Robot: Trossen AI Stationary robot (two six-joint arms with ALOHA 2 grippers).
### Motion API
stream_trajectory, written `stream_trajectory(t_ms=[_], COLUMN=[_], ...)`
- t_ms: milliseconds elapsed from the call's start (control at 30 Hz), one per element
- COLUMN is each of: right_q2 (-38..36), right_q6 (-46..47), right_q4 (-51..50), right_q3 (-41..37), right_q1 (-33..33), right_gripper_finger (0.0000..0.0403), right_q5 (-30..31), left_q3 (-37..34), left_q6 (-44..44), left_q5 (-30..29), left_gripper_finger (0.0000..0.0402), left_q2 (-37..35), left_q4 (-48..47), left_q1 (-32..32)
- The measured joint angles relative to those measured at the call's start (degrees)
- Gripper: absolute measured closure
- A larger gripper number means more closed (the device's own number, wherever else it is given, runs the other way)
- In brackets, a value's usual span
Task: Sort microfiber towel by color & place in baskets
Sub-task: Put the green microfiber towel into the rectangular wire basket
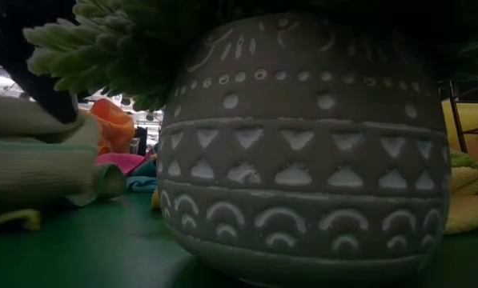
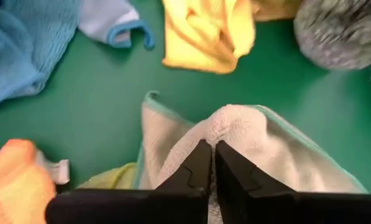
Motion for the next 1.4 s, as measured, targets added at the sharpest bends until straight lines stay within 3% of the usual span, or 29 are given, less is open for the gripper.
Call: stream_trajectory(t_ms=[267, 567, 700, 1033, 1400], right_q2=[1.9, 8.8, 13.9, 26.7, 33.4], right_q6=[0.5, 0.4, 0.4, 0.3, 0.2], right_q4=[15.3, 26.9, 31.0, 48.3, 58.1], right_q3=[0.0, 0.0, 0.0, 0.0, 0.0], right_q1=[13.1, 26.6, 30.7, 37.3, 38.2], right_gripper_finger=[0.0166, 0.0166, 0.0166, 0.0166, 0.0166], right_q5=[4.0, 16.8, 19.0, 19.3, 28.1], left_q3=[1.6, 10.1, 13.2, 15.7, 15.7], left_q6=[0.7, 8.4, 11.8, 17.2, 24.9], left_q5=[-0.5, -4.0, -6.4, -11.0, -13.1], left_gripper_finger=[0.0399, 0.0400, 0.0401, 0.0401, 0.0401], left_q2=[-0.5, -0.5, -0.5, -0.5, -0.5], left_q4=[5.5, 5.9, 5.8, 9.4, 20.9], left_q1=[2.7, 6.9, 8.8, 14.1, 18.8])
